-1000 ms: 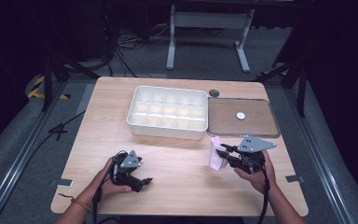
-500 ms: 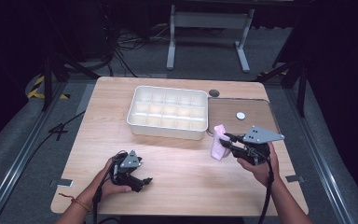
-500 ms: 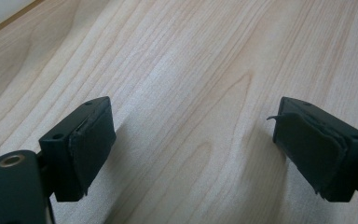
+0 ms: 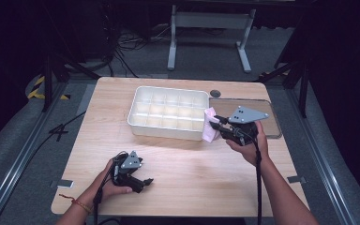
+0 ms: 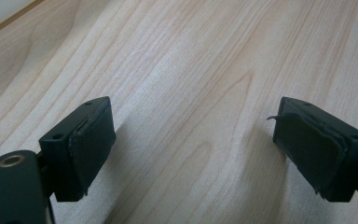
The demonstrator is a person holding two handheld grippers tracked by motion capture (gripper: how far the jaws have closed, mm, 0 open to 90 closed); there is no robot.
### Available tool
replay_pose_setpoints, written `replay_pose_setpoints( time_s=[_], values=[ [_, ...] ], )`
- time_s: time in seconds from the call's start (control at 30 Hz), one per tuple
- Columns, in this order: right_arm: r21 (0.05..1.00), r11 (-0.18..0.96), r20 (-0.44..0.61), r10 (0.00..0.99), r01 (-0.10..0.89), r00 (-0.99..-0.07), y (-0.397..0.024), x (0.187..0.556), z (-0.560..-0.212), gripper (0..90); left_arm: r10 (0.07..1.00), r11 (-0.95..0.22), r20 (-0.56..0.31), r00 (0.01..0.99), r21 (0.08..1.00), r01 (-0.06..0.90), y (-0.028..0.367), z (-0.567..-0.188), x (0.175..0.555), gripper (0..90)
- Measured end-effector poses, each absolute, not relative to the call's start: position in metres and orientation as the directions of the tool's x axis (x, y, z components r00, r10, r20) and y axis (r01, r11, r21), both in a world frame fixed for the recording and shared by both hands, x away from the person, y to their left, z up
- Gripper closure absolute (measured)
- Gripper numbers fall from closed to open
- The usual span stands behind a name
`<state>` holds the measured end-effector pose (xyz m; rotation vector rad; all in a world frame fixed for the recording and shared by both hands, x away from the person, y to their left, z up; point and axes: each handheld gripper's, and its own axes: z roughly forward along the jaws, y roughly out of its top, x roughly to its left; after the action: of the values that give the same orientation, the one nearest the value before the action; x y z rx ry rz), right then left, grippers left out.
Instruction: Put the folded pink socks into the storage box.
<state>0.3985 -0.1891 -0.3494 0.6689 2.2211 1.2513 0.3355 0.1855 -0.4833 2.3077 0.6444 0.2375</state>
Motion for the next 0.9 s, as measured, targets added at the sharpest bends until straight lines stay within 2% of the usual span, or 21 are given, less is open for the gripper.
replay_pose_setpoints(
  time_s=[0.3, 0.63, 0.9],
  values=[
    [0.872, 0.455, -0.181, 0.641, 0.179, -0.746, -0.176, 0.424, -0.349, 72.2, 0.512, -0.62, -0.013, 0.859, 0.686, 0.38, 0.186, -0.483, 0.336, 12.8],
    [0.82, 0.545, -0.268, 0.635, 0.174, -0.725, -0.161, 0.441, -0.354, 72.2, 0.516, -0.618, -0.015, 0.856, 0.686, 0.385, 0.185, -0.483, 0.336, 12.8],
    [0.794, 0.579, -0.289, 0.625, 0.183, -0.725, -0.155, 0.451, -0.362, 72.2, 0.523, -0.617, -0.01, 0.852, 0.685, 0.387, 0.185, -0.483, 0.335, 12.8]
  ],
)
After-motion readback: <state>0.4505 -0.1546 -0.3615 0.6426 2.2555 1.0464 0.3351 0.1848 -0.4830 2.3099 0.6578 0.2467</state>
